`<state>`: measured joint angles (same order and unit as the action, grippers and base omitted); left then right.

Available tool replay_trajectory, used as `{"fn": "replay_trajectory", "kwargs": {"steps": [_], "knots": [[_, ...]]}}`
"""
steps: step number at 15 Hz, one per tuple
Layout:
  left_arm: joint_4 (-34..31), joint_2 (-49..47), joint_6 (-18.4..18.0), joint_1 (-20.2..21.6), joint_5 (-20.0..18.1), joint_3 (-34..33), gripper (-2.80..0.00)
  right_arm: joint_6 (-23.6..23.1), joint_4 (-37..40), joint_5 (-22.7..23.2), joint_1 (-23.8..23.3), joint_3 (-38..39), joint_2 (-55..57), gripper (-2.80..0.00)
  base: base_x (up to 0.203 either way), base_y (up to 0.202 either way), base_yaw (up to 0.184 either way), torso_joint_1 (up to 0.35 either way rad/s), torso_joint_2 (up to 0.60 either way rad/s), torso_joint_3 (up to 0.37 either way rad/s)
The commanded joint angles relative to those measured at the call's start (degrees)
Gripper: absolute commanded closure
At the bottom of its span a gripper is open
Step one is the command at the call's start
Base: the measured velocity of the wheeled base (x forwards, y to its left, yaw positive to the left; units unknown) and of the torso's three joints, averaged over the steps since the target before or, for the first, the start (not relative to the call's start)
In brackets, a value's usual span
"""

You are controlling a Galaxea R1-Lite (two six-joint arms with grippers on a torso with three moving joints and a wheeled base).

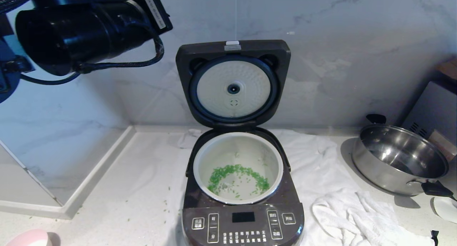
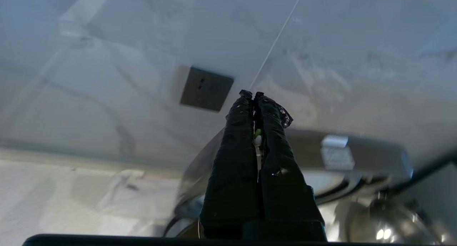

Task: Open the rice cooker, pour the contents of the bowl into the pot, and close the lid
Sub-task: Close the rice cooker

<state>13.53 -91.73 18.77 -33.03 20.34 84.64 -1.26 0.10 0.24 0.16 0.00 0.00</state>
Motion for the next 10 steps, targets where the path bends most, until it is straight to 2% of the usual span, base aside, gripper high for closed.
{"fn": "replay_trajectory", "kwargs": {"steps": [1, 2, 5, 8, 10], "knots": [[0.1, -8.0, 0.4, -3.7, 5.4, 5.8, 0.00, 0.0, 0.0, 0.0, 0.0, 0.0, 0.1, 0.00, 0.000, 0.000, 0.000, 0.000, 0.00, 0.000], [0.1, -9.8, 0.4, -5.2, 7.5, 7.6, 0.00, -0.1, 0.0, 0.0, 0.0, 0.0, 0.1, 0.00, 0.000, 0.000, 0.000, 0.000, 0.00, 0.000], [0.2, -14.0, 0.5, -6.8, 9.3, 13.2, 0.00, -0.1, 0.0, 0.0, 0.0, 0.0, 0.1, 0.00, 0.000, 0.000, 0.000, 0.000, 0.00, 0.000], [0.1, -19.0, 0.5, -8.2, 16.6, 21.2, 0.00, -0.1, 0.0, 0.0, 0.0, 0.0, 0.1, 0.00, 0.000, 0.000, 0.000, 0.000, 0.00, 0.000], [-0.2, -19.5, 0.4, -8.6, 17.1, 21.4, 0.00, -0.1, 0.0, 0.0, 0.0, 0.0, 0.1, 0.00, 0.000, 0.000, 0.000, 0.000, 0.00, 0.000]]}}
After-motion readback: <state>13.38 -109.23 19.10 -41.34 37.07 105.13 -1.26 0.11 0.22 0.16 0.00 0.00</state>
